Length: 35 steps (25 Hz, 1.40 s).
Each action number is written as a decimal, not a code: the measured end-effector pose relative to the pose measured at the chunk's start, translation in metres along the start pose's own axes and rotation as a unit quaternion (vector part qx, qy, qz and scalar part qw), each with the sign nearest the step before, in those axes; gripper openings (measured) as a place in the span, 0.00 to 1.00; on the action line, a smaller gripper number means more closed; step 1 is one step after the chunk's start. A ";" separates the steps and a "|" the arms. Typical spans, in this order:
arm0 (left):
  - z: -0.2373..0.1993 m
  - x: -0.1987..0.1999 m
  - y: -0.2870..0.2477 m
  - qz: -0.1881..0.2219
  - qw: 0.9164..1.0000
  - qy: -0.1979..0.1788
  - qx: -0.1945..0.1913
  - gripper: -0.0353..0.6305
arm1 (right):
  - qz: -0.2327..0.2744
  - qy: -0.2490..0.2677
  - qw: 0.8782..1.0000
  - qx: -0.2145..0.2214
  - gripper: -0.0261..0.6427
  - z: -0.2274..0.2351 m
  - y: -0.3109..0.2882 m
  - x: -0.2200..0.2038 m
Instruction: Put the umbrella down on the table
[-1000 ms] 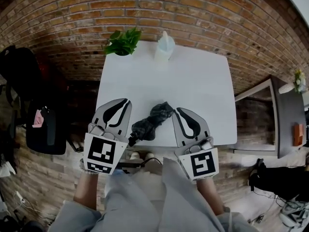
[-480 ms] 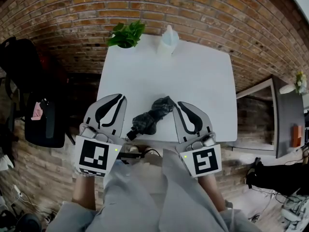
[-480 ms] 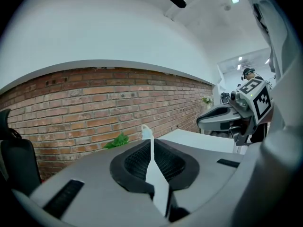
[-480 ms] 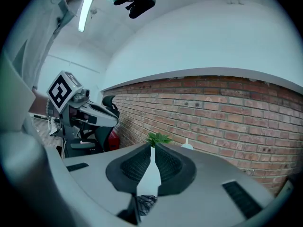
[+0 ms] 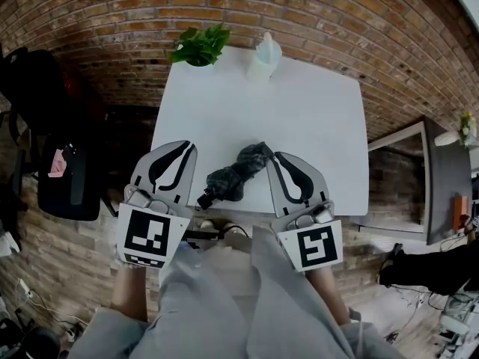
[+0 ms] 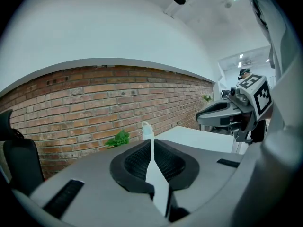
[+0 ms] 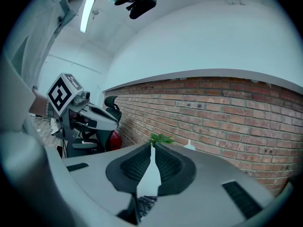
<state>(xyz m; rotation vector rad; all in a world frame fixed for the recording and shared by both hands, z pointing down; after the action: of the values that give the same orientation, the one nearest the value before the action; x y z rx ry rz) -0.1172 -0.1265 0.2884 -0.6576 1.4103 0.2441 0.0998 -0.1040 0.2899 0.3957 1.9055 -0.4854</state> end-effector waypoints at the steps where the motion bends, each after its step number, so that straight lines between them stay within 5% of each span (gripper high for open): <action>1: 0.000 -0.001 0.000 -0.001 1.000 -0.001 0.000 0.11 | 0.000 0.000 1.000 0.000 0.12 0.000 0.000 0.000; 35: 0.009 -0.007 -0.004 -0.017 0.999 0.005 -0.032 0.11 | -0.020 0.004 1.000 -0.004 0.12 -0.006 0.004 -0.006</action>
<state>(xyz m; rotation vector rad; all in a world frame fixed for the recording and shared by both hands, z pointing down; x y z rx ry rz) -0.1091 -0.1233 0.2964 -0.7362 1.4040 0.2607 0.0997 -0.0979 0.2971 0.3561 1.9258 -0.5039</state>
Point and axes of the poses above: the fingertips, and each gripper's own axes: y backward along the fingers, z to its right, x out of its top, the point moved 9 cm from there along y, backward along the fingers, and after that the axes turned 9 degrees about y, right-handed, at the moved point
